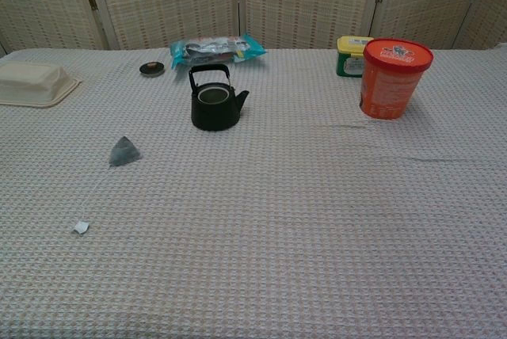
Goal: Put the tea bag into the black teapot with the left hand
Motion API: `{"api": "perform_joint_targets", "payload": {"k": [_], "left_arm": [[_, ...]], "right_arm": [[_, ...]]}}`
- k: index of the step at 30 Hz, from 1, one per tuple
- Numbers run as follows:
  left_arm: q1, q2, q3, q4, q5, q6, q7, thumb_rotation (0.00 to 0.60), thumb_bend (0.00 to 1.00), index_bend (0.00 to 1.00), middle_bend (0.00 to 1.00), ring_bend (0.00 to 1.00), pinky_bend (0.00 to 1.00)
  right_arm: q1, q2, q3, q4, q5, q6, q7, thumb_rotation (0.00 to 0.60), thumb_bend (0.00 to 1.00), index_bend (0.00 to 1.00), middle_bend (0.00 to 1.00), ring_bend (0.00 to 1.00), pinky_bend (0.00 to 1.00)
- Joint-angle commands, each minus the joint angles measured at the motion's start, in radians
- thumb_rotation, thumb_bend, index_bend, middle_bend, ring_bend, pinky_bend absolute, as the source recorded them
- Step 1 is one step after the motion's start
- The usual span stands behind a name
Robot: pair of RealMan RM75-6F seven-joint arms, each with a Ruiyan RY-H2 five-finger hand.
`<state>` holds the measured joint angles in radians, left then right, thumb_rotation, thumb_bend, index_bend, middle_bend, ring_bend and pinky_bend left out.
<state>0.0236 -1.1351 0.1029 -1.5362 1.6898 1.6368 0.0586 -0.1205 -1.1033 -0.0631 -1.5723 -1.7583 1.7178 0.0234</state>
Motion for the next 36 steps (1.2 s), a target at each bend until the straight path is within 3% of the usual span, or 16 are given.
{"api": "perform_joint_targets", "payload": {"k": [1,10,11,13,15,16,18,20,29,36], "left_arm": [[-0.004,-0.002,0.0,0.0,-0.003,-0.015,0.003,0.6,0.27,0.0,0.0,0.0,0.4],[-0.031,0.004,0.024,-0.029,0.073,-0.046,-0.008,0.6,0.27,0.0,0.0,0.0,0.41],[-0.037,0.004,0.018,-0.036,0.071,-0.052,-0.001,0.6,0.27,0.0,0.01,0.04,0.44],[-0.05,-0.011,-0.012,-0.048,0.073,-0.042,0.039,0.6,0.27,0.03,0.33,0.29,0.64],[-0.066,-0.035,-0.027,-0.069,0.066,-0.058,0.029,0.6,0.27,0.22,0.89,0.75,0.94],[-0.074,-0.049,-0.035,-0.07,0.068,-0.061,0.022,0.6,0.27,0.33,0.98,0.88,0.99],[-0.093,-0.075,-0.037,-0.069,0.066,-0.096,0.026,0.6,0.27,0.47,1.0,0.99,1.0],[-0.113,-0.097,-0.037,-0.079,0.055,-0.141,0.026,0.6,0.27,0.52,1.0,1.0,1.0],[-0.213,-0.195,-0.077,-0.119,-0.137,-0.415,0.187,0.6,0.27,0.57,1.0,1.0,1.0],[-0.25,-0.243,-0.116,-0.166,-0.244,-0.468,0.332,0.6,0.27,0.52,1.0,1.0,1.0]], "right_arm": [[0.0,0.0,0.004,-0.002,0.003,0.002,0.0,0.6,0.27,0.0,0.0,0.0,0.0],[0.007,0.012,-0.002,0.0,-0.006,-0.006,0.025,0.6,0.28,0.0,0.0,0.0,0.0],[0.008,0.013,-0.002,0.0,-0.011,-0.001,0.028,0.6,0.27,0.0,0.0,0.0,0.0],[0.006,0.014,-0.002,0.003,-0.027,0.016,0.034,0.6,0.27,0.0,0.0,0.0,0.0],[0.007,0.014,-0.005,0.006,-0.037,0.021,0.039,0.6,0.27,0.0,0.0,0.0,0.0],[0.007,0.014,-0.006,0.007,-0.04,0.021,0.04,0.6,0.27,0.0,0.0,0.0,0.0],[0.011,0.014,-0.009,0.009,-0.05,0.018,0.039,0.6,0.27,0.0,0.0,0.0,0.0],[0.014,0.014,-0.012,0.01,-0.057,0.016,0.038,0.6,0.27,0.0,0.0,0.0,0.0],[0.02,0.024,-0.014,0.014,-0.063,0.018,0.059,0.6,0.28,0.0,0.0,0.0,0.0],[0.018,0.033,-0.017,0.023,-0.066,0.032,0.089,0.6,0.28,0.0,0.0,0.0,0.0]]}}
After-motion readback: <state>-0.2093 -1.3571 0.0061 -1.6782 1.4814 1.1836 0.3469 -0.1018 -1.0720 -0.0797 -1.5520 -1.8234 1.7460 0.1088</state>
